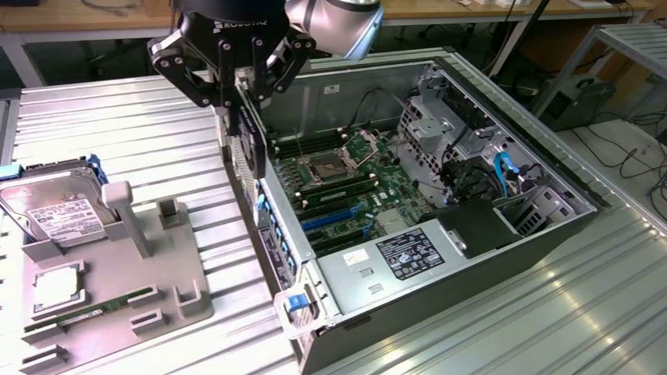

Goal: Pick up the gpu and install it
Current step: 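Pick up the gpu and move the gpu toward the slot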

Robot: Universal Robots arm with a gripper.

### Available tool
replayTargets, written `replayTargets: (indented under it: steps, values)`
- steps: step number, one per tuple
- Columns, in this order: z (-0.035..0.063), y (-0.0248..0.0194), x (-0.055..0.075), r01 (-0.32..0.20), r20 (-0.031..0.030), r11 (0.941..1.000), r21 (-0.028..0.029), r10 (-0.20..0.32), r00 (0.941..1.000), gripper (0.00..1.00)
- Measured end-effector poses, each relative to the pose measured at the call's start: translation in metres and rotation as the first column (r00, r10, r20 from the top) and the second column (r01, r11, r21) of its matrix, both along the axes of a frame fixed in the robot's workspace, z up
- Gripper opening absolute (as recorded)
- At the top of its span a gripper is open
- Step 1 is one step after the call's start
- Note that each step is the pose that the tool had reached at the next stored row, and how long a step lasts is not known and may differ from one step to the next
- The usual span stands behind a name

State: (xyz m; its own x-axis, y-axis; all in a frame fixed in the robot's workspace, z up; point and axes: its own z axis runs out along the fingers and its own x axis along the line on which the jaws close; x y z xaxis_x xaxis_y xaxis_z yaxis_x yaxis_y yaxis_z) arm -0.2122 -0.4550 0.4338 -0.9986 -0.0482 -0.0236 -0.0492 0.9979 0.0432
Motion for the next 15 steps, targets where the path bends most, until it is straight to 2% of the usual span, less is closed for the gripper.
replayTargets:
  steps: [15]
  values:
    - [-0.0006, 0.0, 0.019, 0.0, 0.0, 1.0, -0.0001, 0.0, 1.0, 0.28]
